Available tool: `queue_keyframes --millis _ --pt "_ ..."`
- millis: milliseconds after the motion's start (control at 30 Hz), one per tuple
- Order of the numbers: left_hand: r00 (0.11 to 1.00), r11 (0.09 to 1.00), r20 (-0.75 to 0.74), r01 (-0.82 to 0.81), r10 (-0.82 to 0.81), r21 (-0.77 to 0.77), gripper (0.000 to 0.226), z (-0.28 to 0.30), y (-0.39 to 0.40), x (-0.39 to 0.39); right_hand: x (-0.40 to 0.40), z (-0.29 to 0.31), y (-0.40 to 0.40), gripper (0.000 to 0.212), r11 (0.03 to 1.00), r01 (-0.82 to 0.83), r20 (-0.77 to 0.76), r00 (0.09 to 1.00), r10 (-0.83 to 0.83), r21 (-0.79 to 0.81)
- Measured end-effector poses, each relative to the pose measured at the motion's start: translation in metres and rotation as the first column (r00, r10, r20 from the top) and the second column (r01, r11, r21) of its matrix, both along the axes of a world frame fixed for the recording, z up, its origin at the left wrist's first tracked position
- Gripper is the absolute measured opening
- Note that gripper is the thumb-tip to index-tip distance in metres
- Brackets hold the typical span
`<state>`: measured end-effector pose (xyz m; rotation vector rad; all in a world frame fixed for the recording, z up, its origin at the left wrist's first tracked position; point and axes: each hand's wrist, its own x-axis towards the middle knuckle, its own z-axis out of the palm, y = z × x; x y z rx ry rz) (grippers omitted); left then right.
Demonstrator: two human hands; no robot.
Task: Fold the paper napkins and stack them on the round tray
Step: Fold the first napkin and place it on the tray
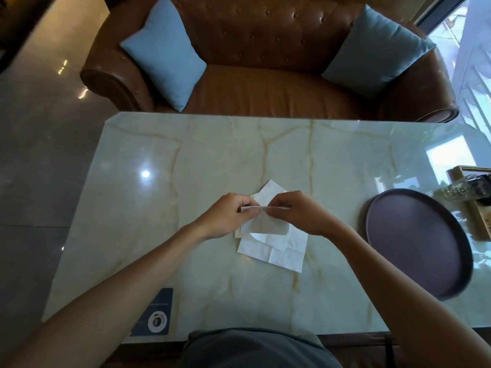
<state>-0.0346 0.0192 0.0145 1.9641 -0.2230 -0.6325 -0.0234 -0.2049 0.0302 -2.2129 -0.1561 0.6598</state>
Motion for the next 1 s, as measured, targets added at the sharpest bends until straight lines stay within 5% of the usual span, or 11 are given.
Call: queue_keyframes --millis 300,433,600,733,833,1000 --pt "0.998 0.997 0.046 -0.042 0.045 -0.072 0.018 -0.004 0.002 0.001 -0.010 0.004 0.004 0.026 0.995 0.060 -0.006 0.998 -0.060 0.078" --pt "0.998 0.988 -0.004 -0.068 0.068 -0.140 0.018 -0.002 -0.009 0.010 -0.021 0.008 -0.028 0.022 0.952 0.236 -0.069 0.972 -0.227 0.196" --pt "0.997 0.977 -0.070 -0.051 0.037 -0.205 0.019 0.005 -0.043 0.020 -0.038 -0.007 -0.093 0.017 0.795 0.556 -0.132 0.831 -0.541 0.243" --pt "0.992 0.979 -0.124 0.005 -0.031 -0.202 0.018 0.006 -0.098 0.024 -0.056 -0.021 -0.123 0.043 0.619 0.635 -0.462 0.769 -0.443 0.463" --pt "0.980 0.983 -0.186 0.037 -0.071 -0.179 0.019 -0.001 -0.148 0.027 -0.064 -0.034 -0.145 0.029 0.575 0.658 -0.457 0.752 -0.475 0.486" --pt "0.938 0.980 -0.347 -0.064 -0.005 -0.187 0.026 -0.028 -0.239 0.030 -0.074 -0.053 -0.218 0.022 0.397 0.803 -0.475 0.587 -0.655 0.445"
